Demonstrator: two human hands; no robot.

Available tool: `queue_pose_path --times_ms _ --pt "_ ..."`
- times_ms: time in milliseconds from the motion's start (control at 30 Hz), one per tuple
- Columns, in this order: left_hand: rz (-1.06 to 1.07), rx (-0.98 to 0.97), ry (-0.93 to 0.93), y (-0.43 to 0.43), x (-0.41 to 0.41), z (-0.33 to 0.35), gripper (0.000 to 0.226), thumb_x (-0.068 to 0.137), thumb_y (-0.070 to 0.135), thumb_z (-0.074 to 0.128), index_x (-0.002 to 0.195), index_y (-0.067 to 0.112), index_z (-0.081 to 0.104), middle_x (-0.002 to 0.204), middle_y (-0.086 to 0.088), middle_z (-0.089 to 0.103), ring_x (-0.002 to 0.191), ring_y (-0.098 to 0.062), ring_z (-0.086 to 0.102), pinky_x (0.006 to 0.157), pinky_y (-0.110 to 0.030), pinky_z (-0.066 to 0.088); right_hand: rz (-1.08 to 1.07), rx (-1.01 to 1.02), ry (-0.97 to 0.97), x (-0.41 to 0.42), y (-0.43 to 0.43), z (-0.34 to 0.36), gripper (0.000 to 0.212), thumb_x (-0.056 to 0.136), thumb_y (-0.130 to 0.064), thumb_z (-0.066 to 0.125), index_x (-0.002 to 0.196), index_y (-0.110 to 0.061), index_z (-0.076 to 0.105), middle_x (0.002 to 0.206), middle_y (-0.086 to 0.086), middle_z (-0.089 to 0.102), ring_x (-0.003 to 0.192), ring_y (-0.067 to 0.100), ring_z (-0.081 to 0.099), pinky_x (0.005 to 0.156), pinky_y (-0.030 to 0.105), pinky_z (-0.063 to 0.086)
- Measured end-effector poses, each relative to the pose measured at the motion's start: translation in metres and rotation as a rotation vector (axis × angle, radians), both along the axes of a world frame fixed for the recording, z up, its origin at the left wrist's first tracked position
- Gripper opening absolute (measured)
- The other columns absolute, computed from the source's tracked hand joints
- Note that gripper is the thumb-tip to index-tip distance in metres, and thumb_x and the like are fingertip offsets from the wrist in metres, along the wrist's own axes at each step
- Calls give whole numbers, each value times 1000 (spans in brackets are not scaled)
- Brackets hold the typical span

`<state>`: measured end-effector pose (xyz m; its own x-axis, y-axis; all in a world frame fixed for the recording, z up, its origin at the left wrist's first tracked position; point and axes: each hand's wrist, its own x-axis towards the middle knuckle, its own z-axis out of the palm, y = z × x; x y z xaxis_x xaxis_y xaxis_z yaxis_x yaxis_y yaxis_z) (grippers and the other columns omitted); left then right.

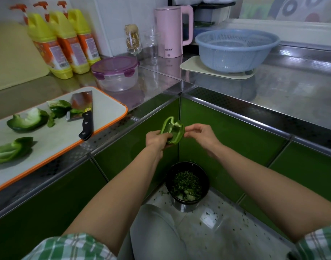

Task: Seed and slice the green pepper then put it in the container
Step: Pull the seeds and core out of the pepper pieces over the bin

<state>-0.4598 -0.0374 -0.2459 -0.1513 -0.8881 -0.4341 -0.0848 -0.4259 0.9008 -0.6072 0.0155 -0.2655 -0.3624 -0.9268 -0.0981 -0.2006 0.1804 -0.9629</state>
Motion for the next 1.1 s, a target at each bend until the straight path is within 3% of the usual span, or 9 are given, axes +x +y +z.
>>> queue_pose_path --times_ms 67,133,200,300,400,667,800,1033,1100 --pt "18 -1 6 -1 1 -1 26 86 0 67 112 -3 63 87 -11 68 66 -18 68 60 -24 59 10 41 149 -7 4 -3 16 88 -5 63 99 -15 69 102 2 70 89 9 63 84 19 50" --pt "38 4 15 -1 1 0 29 85 0 68 113 -4 63 87 -11 67 63 -18 69 59 -24 59 -62 -129 290 -5 6 -3 27 90 -5 61 114 -16 66 106 2 69 90 7 62 76 8 47" --pt "42 5 14 -1 -2 1 28 85 1 69 111 -4 63 87 -12 68 62 -18 69 56 -23 59 -48 -290 428 3 4 0 29 90 -6 59 115 -19 67 110 -2 66 97 6 60 84 12 46" --pt "28 -14 0 0 -2 3 19 85 2 69 103 -1 64 90 -14 70 67 -20 71 59 -23 59 21 -243 622 9 2 -1 15 89 -13 60 95 -20 71 114 -1 60 107 11 53 96 29 43" --pt "-24 -62 -77 3 0 3 16 85 5 70 99 1 65 92 -13 71 75 -20 72 66 -25 60 35 -214 629 8 7 -4 10 88 -17 60 90 -22 69 123 0 50 118 11 44 101 33 36" --pt "-19 -52 -43 3 -4 5 9 86 3 69 94 -1 65 84 -13 70 68 -19 71 68 -24 59 121 -56 625 23 0 -1 39 99 -24 38 134 -27 54 157 2 20 140 21 24 116 50 21" --pt "-39 -52 -36 1 2 4 16 87 5 67 102 -1 65 95 -17 71 77 -22 72 70 -25 59 89 -70 540 26 3 7 29 99 -26 39 106 -28 67 152 2 27 140 22 20 114 44 12" --pt "-42 -37 45 7 1 10 15 92 3 61 106 -2 63 100 -19 69 66 -18 68 55 -19 57 56 -52 469 29 -1 13 30 99 -32 39 109 -28 67 151 1 29 140 21 21 112 43 12" --pt "-37 -22 93 8 0 13 14 93 2 58 105 -2 63 103 -19 68 68 -19 69 55 -21 58 75 -43 492 30 0 12 32 100 -33 37 120 -29 62 154 0 25 142 20 19 114 44 10"
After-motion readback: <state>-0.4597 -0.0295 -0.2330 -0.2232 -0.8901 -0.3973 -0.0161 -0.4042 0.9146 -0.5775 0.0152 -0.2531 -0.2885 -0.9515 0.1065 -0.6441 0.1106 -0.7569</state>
